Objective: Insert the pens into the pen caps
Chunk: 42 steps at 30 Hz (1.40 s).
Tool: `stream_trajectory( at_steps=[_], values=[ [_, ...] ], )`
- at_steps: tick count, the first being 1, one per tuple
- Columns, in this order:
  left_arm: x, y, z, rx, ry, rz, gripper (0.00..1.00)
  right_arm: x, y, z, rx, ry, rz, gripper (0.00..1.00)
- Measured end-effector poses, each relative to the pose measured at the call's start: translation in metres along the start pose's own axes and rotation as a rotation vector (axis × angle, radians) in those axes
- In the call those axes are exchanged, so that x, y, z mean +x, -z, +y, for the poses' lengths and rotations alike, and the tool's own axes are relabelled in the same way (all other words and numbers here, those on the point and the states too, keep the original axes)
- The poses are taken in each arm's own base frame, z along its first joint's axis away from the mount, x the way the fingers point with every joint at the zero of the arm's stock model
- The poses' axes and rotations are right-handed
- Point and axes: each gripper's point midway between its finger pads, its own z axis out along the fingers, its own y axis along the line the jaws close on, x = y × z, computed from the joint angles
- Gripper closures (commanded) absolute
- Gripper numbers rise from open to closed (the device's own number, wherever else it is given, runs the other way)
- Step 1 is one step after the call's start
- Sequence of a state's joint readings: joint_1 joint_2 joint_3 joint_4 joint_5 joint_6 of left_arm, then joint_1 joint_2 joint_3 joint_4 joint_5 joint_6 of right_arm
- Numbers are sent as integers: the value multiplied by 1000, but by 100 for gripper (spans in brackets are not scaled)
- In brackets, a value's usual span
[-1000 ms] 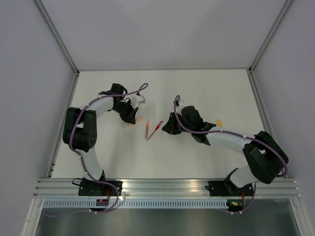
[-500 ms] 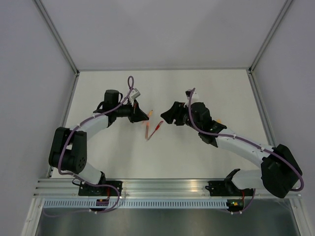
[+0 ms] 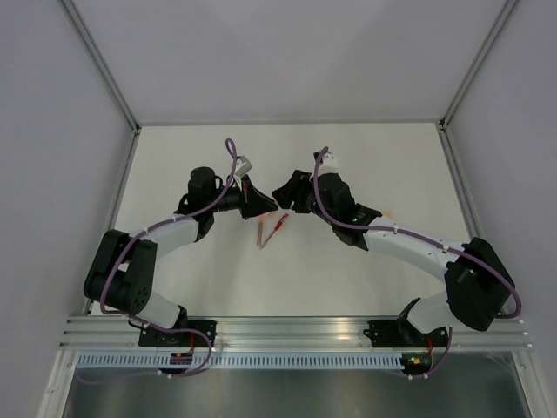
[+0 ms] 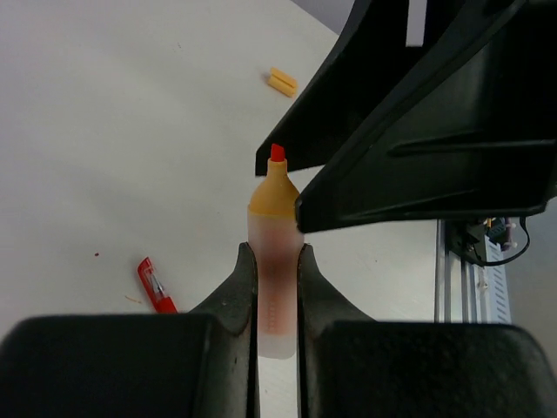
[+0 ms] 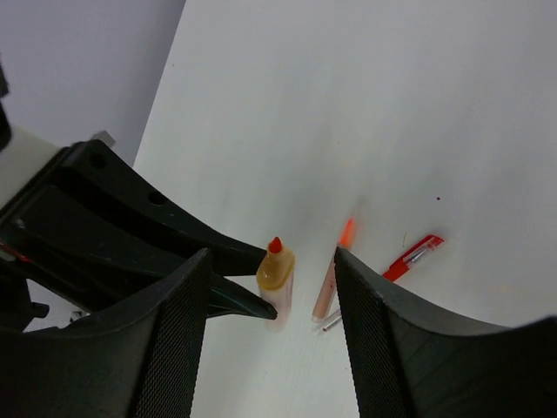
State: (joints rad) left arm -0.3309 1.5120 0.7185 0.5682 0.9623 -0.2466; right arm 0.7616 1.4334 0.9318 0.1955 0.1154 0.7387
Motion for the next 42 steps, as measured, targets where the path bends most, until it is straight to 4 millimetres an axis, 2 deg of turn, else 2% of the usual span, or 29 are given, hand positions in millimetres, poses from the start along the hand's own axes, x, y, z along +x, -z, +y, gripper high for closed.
stream_trajectory(
  at_steps=[4,11,16,20,21,22,24,25,27,30,31,35,39,42],
  values=[
    [-8,-2,-2,6,-18,-26,98,17,-7,-8,38,11,29,41],
    [-3,-3,0,9,-15,-32,98,24,-13,-10,69,16,23,53],
    [2,-3,1,9,1,-39,98,28,-16,-5,64,3,23,72],
    [-3,-3,2,1,3,-61,96,25,-17,-4,68,-5,7,100],
    [-4,-3,2,-1,4,-65,91,24,-17,-5,71,-5,2,100],
    [-5,-3,3,-4,9,-69,74,23,-18,-5,74,-7,-3,100],
    [-7,-2,3,-4,26,-78,59,21,-17,-4,68,-6,-6,100],
    [-7,-2,1,3,31,-83,44,21,-16,-2,59,1,-1,100],
    [-8,-3,-17,70,36,-101,35,20,-9,7,12,15,7,100],
    [1,-8,-53,191,88,-107,33,16,13,21,-69,54,18,100],
    [4,-11,-63,231,134,-92,2,13,22,27,-98,70,16,100],
    [17,-21,-90,344,323,-4,0,-11,60,52,-206,113,-33,100],
    [17,-20,-114,419,346,35,0,-27,93,70,-292,160,-61,100],
    [11,-16,-127,457,360,48,0,-27,110,76,-337,200,-45,100]
  ],
)
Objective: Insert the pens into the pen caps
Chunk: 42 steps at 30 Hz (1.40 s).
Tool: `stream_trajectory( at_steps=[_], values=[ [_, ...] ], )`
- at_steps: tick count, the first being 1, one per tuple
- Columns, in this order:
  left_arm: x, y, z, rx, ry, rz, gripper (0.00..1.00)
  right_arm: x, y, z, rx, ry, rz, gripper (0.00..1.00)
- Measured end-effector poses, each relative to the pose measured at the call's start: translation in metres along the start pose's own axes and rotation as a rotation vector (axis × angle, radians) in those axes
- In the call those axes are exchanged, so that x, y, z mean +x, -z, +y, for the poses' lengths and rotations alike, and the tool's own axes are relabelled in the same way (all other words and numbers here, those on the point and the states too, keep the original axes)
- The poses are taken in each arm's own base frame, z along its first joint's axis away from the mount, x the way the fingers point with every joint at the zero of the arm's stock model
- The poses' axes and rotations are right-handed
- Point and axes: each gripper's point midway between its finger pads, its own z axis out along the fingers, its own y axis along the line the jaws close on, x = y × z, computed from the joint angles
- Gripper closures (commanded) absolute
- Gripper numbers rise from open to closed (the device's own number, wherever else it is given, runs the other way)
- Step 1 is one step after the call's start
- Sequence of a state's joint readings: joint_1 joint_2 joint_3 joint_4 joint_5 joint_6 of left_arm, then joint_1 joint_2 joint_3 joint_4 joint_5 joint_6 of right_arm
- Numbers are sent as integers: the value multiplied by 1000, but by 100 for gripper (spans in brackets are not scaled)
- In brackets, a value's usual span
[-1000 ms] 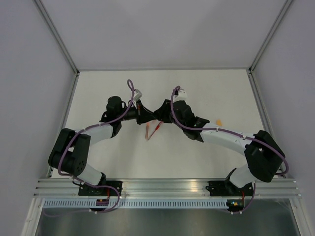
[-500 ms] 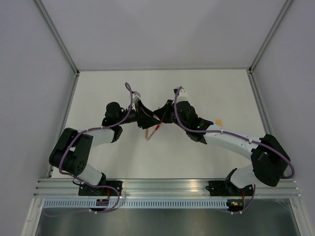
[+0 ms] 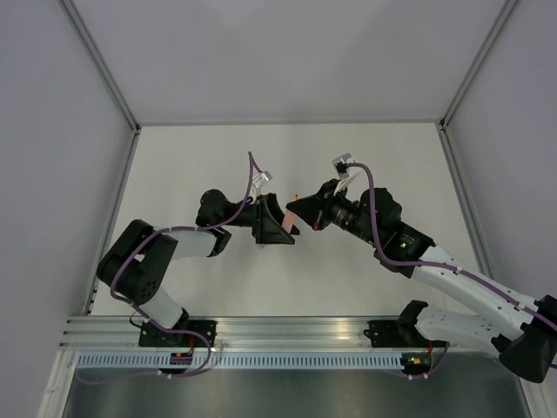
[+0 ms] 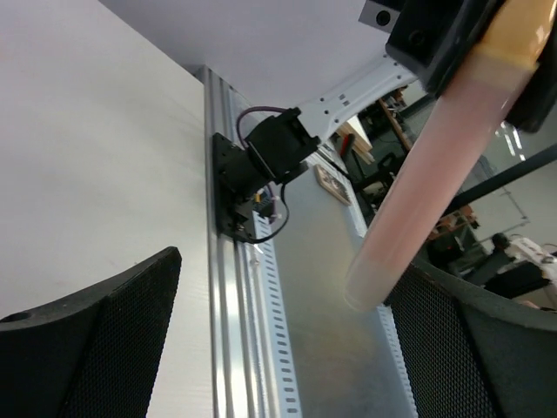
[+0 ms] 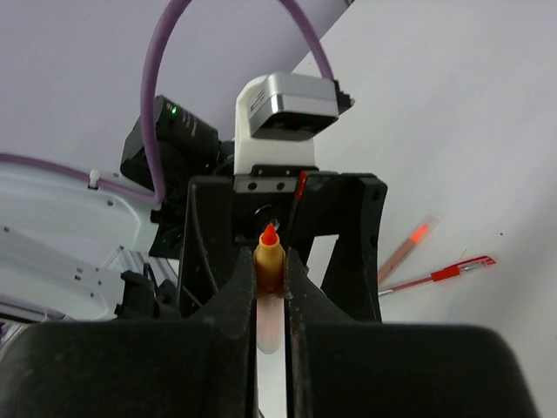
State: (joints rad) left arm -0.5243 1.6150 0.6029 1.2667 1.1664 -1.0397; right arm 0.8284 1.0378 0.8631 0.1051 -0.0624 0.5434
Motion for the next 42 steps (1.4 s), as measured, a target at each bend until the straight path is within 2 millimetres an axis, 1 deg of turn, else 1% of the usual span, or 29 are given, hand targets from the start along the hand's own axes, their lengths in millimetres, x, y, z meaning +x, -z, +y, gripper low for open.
stream_trajectory(
  at_steps=[5,6,12,15,18,19,20,22,24,25,27,28,29,31,32,33,34,36,37,38,40,41,42],
  values=[
    [-7,-4,-16,50,66,41,0,9,19,9,-47,40,66,100],
    [-6,-6,-19,64,67,57,0,10,22,10,-50,46,76,100],
    [23,-24,-46,155,75,174,0,22,32,8,-51,59,134,100],
    [24,-24,-61,181,16,176,0,28,39,7,-54,58,144,100],
    [20,-20,-83,209,-147,154,3,31,47,7,-59,55,145,100],
    [18,-20,-90,211,-208,144,7,30,49,9,-68,50,140,100],
    [19,-22,-94,205,-246,140,14,27,51,13,-85,46,130,100],
    [19,-28,-99,177,-302,134,17,23,58,21,-117,41,111,100],
    [22,-33,-101,154,-348,140,22,24,62,24,-136,35,105,100],
    [25,-35,-100,144,-361,145,25,26,63,24,-142,30,107,100],
    [30,-35,-94,124,-367,159,33,31,64,24,-151,19,120,100],
    [32,-35,-90,110,-365,164,38,34,64,22,-150,14,126,100],
    [34,-35,-87,100,-363,168,50,38,64,22,-151,9,134,100],
    [37,-35,-80,79,-357,174,56,43,64,24,-168,-10,148,100],
    [37,-35,-79,76,-355,177,66,44,65,25,-173,-15,151,100],
    [38,-35,-78,75,-355,177,69,45,65,26,-180,-24,155,100],
    [38,-35,-76,73,-356,177,71,45,66,28,-187,-26,156,100],
    [39,-35,-75,76,-361,173,79,45,67,30,-200,-25,159,100],
    [40,-34,-75,76,-357,172,81,46,68,31,-208,-21,161,100],
    [41,-34,-75,78,-356,172,87,47,69,31,-211,-16,163,100],
    [43,-34,-75,80,-356,171,93,49,69,31,-215,-15,165,100],
    [43,-33,-75,79,-353,170,96,50,69,31,-219,-15,162,100],
    [44,-33,-75,79,-350,170,96,50,69,31,-222,-15,158,100]
  ],
)
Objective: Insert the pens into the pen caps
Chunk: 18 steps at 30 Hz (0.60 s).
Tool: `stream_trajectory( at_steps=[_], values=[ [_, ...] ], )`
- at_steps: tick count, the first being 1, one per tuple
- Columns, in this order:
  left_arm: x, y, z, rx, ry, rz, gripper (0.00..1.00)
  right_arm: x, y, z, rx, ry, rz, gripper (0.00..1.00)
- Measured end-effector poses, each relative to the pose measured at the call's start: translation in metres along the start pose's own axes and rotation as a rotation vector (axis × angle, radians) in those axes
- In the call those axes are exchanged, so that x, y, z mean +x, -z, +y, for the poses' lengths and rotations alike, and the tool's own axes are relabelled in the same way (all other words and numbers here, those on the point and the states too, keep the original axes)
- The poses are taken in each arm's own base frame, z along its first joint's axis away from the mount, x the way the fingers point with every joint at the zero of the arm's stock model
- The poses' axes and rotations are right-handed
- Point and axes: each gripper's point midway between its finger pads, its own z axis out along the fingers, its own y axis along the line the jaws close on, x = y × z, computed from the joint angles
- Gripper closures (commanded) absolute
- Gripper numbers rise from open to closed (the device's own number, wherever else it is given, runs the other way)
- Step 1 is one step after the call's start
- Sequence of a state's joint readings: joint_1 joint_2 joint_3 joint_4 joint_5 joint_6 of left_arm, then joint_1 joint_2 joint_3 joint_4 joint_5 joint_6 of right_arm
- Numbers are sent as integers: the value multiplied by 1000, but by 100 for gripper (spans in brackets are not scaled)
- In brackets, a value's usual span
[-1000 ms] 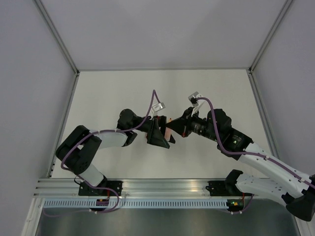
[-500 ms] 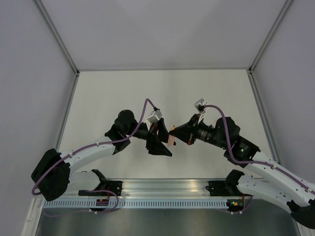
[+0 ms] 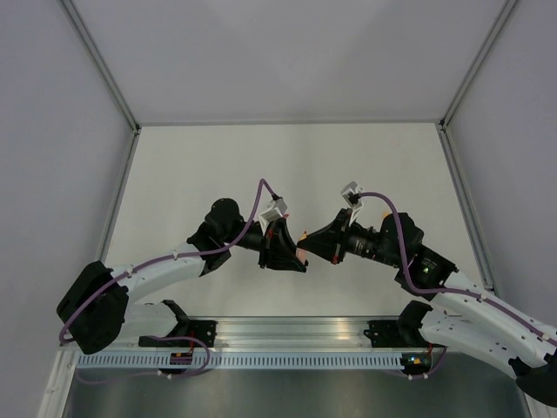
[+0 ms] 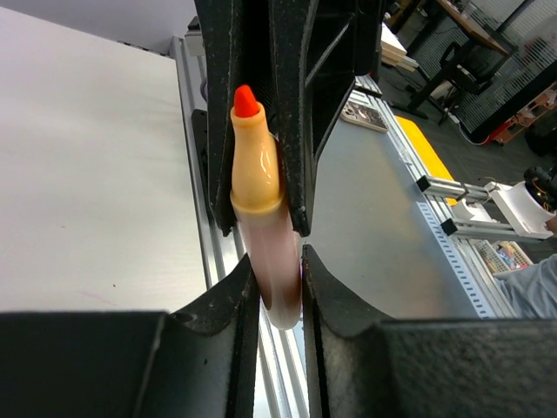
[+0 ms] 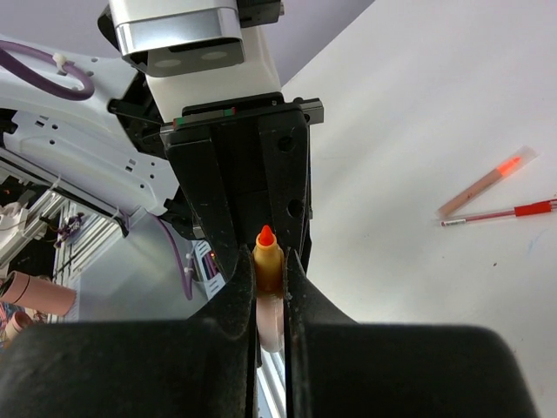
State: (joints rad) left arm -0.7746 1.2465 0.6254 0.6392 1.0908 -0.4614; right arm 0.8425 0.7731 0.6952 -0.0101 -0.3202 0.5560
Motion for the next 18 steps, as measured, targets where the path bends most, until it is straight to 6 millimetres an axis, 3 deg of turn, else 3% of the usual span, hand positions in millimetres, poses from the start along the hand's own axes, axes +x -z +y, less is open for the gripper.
stream_trajectory(
  at_steps=[5,7,10,14,18],
  values=[
    [1,1,-2,6,3,-19,96,2,2,1,-21,6,-27,99],
    [1,1,-2,2,8,-24,97,2,3,1,-27,10,-38,93],
    [0,1,-2,-1,9,-33,98,1,3,1,-31,15,-44,80],
    [-2,1,1,-21,14,-47,98,-2,2,-1,-17,20,-58,50],
    [-3,1,2,-34,19,-52,98,-5,1,-12,38,18,-79,39]
  ],
)
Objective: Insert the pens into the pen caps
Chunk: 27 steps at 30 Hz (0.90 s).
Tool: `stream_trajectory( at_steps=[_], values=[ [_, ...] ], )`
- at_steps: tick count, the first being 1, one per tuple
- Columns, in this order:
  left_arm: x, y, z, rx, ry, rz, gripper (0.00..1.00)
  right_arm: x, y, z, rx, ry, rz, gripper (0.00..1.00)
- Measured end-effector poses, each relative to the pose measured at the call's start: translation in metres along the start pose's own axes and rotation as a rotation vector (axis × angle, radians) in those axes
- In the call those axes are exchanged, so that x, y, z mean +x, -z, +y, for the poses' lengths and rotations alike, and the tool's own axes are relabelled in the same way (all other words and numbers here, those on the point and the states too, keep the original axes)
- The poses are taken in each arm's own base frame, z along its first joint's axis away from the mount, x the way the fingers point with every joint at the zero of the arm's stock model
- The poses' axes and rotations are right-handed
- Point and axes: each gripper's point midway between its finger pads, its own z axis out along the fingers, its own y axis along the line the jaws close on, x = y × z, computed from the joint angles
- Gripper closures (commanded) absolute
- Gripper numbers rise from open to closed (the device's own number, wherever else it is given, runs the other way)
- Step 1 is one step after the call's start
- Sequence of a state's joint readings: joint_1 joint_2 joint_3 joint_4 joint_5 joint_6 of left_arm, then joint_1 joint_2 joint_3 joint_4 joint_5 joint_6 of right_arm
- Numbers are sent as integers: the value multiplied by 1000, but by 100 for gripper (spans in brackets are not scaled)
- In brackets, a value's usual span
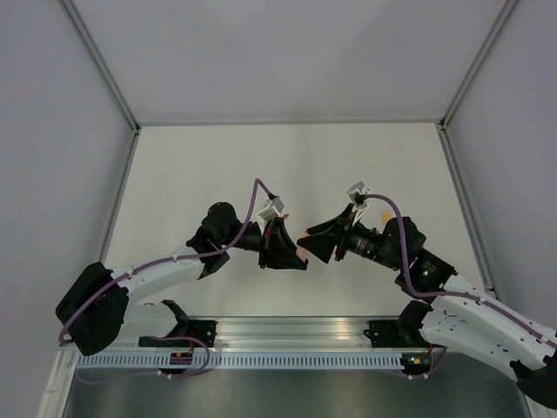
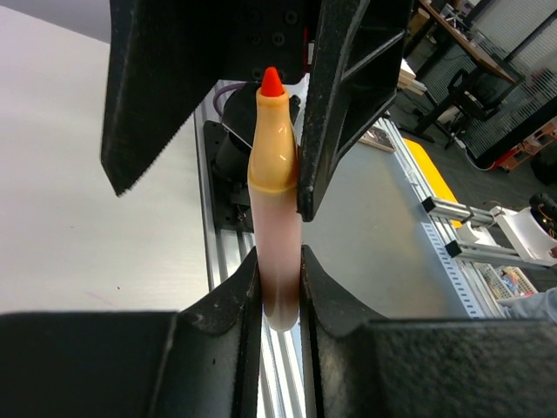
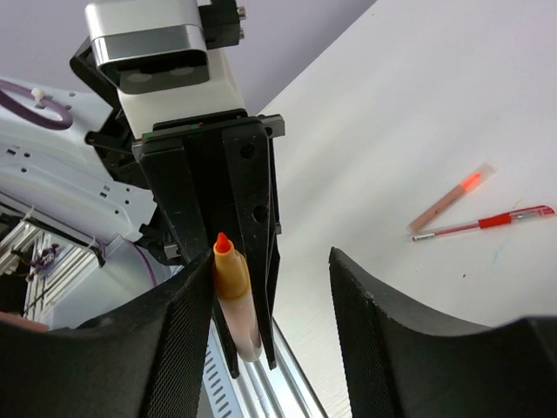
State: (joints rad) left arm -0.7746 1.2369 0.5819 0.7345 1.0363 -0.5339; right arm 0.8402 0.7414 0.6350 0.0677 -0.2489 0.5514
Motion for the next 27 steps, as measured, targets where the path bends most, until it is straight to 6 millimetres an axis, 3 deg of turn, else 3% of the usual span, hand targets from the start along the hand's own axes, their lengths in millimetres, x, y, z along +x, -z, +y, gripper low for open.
stream_trajectory(
  at_steps=[6,15,17,19,23,27],
  values=[
    [12,0,14,-75,60,23,98,-15,10,-20,139,-5,-74,38],
    [28,0,42,-201,175,64,98,-60,74,-40,331,-6,-356,36],
    [28,1,45,-220,159,64,98,-59,79,-61,445,-11,-366,32],
    [27,5,48,-256,127,58,98,-54,81,-95,637,-5,-346,30],
    [7,21,53,-394,5,-18,98,-47,88,-160,1035,35,-236,28],
    [-14,44,51,-525,-110,-128,98,-53,97,-207,1248,-42,-212,28]
  ],
)
